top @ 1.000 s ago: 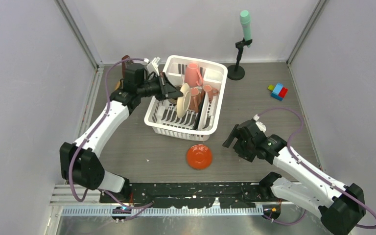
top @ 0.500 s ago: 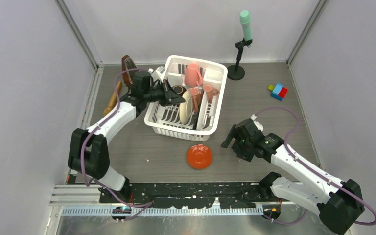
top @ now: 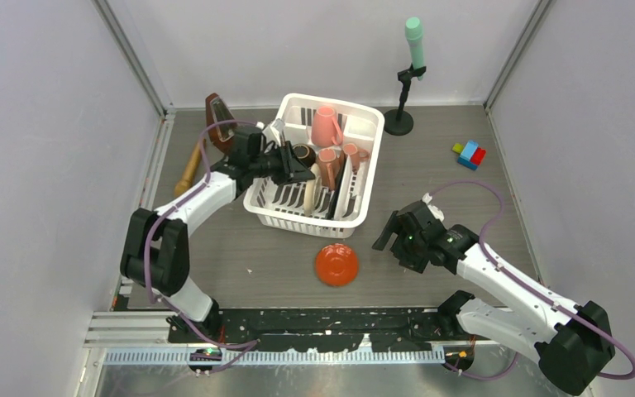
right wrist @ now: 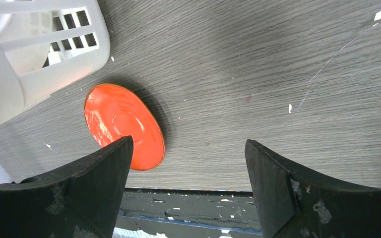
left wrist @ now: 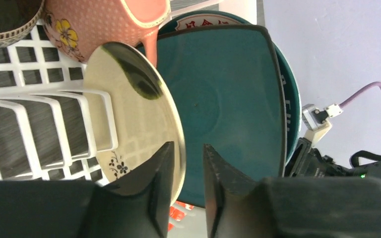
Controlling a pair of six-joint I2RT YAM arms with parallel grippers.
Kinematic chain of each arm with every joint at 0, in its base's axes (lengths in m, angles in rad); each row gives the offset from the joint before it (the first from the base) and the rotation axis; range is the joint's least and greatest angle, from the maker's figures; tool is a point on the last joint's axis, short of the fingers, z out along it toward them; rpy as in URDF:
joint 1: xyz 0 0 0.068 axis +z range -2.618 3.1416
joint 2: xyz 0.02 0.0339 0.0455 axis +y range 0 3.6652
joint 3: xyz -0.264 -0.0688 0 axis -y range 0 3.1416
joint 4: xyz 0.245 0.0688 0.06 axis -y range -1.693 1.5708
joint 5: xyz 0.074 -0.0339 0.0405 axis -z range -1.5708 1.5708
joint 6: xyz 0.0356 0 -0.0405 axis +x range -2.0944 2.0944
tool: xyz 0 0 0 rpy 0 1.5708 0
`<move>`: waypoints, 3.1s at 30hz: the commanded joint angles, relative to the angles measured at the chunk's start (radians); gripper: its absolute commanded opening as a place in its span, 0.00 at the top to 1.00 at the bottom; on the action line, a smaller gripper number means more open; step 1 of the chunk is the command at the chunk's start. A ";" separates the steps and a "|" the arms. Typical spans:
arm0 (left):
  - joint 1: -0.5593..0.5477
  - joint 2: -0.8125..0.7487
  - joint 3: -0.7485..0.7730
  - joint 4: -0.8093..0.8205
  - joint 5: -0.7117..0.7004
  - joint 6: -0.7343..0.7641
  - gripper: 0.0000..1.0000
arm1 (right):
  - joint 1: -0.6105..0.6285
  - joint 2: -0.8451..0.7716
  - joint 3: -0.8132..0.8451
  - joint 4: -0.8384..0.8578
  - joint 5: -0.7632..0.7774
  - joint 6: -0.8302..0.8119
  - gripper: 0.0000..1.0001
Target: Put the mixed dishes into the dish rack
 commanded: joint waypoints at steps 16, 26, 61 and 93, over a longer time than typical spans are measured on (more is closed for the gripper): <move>-0.102 -0.160 -0.002 -0.051 -0.044 0.100 0.36 | 0.004 -0.015 -0.009 0.097 -0.049 0.007 0.15; -0.146 -0.402 -0.063 -0.071 -0.183 0.343 0.33 | 0.004 -0.029 -0.104 0.259 -0.152 0.065 0.27; -0.855 -0.782 -0.378 -0.377 -0.722 0.886 0.39 | 0.061 0.272 -0.303 0.842 -0.307 0.160 0.93; -0.968 -0.805 -0.386 -0.260 -0.816 1.108 0.37 | 0.062 0.183 0.133 0.305 -0.440 0.475 1.00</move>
